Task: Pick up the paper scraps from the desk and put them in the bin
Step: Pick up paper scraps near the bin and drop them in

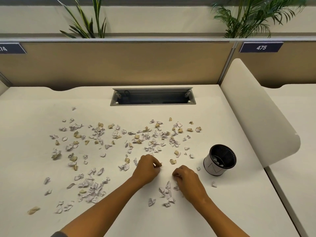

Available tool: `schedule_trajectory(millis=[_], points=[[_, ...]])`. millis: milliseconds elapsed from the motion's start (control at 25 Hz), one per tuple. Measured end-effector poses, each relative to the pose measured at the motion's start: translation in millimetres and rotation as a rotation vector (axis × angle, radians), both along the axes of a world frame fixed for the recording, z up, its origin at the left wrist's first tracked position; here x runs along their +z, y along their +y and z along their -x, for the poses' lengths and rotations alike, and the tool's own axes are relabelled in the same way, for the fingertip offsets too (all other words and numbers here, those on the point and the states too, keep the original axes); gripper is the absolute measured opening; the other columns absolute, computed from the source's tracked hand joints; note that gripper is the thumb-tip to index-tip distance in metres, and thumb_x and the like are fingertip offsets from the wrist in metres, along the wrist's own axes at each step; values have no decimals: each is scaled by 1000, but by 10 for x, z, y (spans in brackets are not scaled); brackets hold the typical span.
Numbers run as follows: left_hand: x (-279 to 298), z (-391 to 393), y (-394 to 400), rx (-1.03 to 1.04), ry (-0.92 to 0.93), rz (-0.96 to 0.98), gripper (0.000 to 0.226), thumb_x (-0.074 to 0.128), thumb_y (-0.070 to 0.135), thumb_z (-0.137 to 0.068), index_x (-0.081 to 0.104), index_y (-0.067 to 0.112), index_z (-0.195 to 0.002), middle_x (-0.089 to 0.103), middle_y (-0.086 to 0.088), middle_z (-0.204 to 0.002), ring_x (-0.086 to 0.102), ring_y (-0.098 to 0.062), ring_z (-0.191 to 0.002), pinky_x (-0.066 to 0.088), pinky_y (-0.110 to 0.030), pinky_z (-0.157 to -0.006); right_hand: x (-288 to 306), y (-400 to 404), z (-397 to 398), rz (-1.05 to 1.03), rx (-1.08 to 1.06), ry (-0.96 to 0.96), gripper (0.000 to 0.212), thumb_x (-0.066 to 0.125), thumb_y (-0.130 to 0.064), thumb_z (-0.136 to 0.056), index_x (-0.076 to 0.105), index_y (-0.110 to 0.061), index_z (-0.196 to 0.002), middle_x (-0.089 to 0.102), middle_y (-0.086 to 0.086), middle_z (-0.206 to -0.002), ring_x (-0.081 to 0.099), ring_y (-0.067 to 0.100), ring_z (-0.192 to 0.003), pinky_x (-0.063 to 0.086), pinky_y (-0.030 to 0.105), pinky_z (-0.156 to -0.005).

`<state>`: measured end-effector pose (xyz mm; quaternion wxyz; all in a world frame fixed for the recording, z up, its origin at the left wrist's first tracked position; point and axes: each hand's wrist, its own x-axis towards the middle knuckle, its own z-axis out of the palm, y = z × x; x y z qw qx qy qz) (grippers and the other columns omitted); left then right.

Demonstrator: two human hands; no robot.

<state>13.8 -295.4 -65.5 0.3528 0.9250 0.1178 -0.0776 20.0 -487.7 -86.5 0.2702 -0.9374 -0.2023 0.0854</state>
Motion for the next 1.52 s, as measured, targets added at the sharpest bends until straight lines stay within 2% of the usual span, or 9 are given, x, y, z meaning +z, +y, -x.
schedule_trajectory(millis=[160,320,520,720,960,1200,1280,1440,1520], points=[[132,-4,8,171,77,289,13,75,8,-76,80,14,-85,77,3,-88,63,4,-51,41,-6,-43,365,-154,-84,-352,-206,117,11,71,-10,-87,76,-20,-88,71,-9,-89,66,0,-81,52,11,-69],[283,1,-58,265,113,526,12,79,4,-73,80,15,-79,78,1,-88,74,-12,-71,60,-24,-70,754,-563,-252,-576,-355,64,16,72,-6,-85,76,-21,-88,74,-8,-84,69,-1,-74,50,7,-66],[511,-77,-369,234,83,715,14,78,-1,-73,79,9,-83,77,-5,-87,75,-18,-78,59,-23,-73,865,-1045,-393,-508,-490,-37,14,71,-11,-88,75,-23,-95,73,-11,-92,66,-10,-84,48,3,-70],[735,-248,-808,134,104,752,15,78,0,-73,78,3,-88,77,-6,-87,74,-17,-76,58,-18,-68,806,-1157,-368,-475,-536,-26,21,71,-11,-88,74,-27,-99,71,-15,-92,57,-25,-85,38,-7,-69],[911,-505,-1324,46,130,742,14,76,1,-75,78,4,-89,76,-16,-89,75,-26,-82,61,-32,-80,838,-1250,-349,-557,-576,-76,15,67,-13,-90,73,-24,-98,73,-15,-94,62,-17,-90,42,-4,-71],[945,-669,-1607,49,139,639,17,71,6,-78,78,15,-90,75,-5,-86,68,-12,-68,47,-14,-52,846,-1325,-318,-581,-585,-58,19,66,-15,-92,69,-30,-103,69,-23,-99,62,-20,-88,45,-1,-65],[933,-684,-1600,53,119,636,21,64,4,-80,79,17,-89,75,-3,-86,68,-12,-70,52,-18,-56,824,-1334,-289,-583,-587,-49,21,65,-15,-92,68,-32,-104,69,-26,-99,62,-18,-89,45,-1,-65],[907,-672,-1528,45,64,663,33,51,-5,-83,78,11,-93,74,-8,-97,70,-20,-95,59,-35,-87,784,-1365,-244,-568,-600,-52,19,65,-16,-92,69,-31,-102,71,-22,-99,63,-15,-90,45,-1,-65],[886,-627,-1458,17,22,647,36,48,-4,-82,77,13,-96,75,-4,-96,70,-16,-92,59,-29,-85,762,-1361,-225,-570,-589,-62,18,65,-15,-92,69,-29,-102,71,-18,-99,64,-12,-90,47,1,-65]])
